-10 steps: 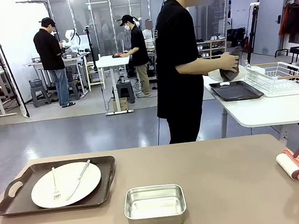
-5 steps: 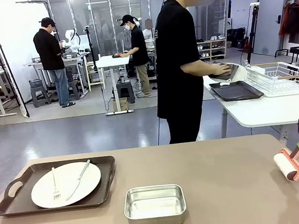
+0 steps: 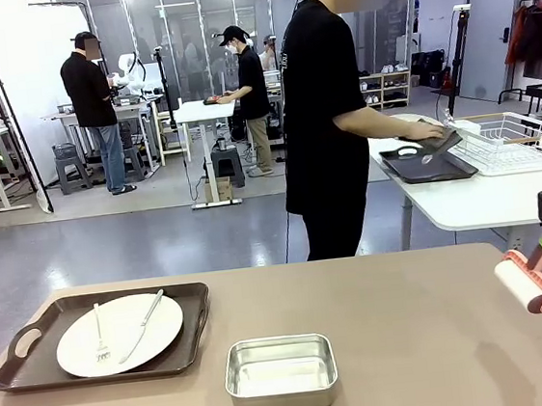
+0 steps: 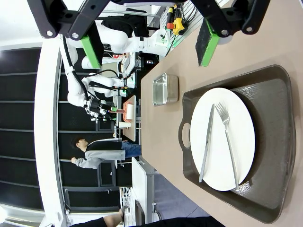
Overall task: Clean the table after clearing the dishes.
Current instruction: When the left (or right) Handle tray is removed, use the left hand (or right hand) to clean the left (or right) side of the table with the Lint Roller, then place the Lint Roller back on top of the Airtight Container.
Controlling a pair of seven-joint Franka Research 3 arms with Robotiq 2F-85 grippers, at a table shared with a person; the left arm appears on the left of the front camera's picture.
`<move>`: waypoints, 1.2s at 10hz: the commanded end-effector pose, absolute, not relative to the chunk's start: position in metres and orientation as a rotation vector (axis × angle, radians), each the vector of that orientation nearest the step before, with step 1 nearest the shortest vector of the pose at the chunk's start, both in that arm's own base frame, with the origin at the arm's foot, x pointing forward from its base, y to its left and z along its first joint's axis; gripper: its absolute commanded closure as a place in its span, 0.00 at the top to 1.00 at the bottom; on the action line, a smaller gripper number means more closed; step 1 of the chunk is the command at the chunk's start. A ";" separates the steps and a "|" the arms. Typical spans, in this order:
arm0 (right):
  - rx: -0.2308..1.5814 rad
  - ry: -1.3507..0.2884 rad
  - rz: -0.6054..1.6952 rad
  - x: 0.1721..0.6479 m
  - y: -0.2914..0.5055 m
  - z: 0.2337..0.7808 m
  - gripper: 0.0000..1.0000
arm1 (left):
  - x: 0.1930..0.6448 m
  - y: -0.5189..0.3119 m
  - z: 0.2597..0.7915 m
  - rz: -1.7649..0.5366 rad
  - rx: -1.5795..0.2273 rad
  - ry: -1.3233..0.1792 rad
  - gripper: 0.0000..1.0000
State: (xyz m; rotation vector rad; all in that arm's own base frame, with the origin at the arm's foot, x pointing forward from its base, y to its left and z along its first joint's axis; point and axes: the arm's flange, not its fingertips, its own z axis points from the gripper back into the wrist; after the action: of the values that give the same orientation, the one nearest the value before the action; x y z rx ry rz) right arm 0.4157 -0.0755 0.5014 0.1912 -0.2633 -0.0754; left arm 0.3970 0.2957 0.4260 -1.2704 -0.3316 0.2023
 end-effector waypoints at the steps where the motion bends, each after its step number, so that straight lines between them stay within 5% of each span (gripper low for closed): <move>1: 0.151 -0.258 -0.089 0.415 -0.055 0.500 0.21 | 0.393 0.297 0.427 0.189 -1.276 -0.331 1.00; 12: 0.182 -0.263 -0.057 0.416 -0.062 0.504 0.21 | 0.393 0.297 0.427 0.189 -1.276 -0.331 1.00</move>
State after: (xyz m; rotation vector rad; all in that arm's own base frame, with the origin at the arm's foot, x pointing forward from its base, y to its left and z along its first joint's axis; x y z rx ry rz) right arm 0.4176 -0.0630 0.5025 0.1927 -0.2578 -0.0698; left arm 0.3971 0.2956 0.4260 -1.2704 -0.3315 0.2022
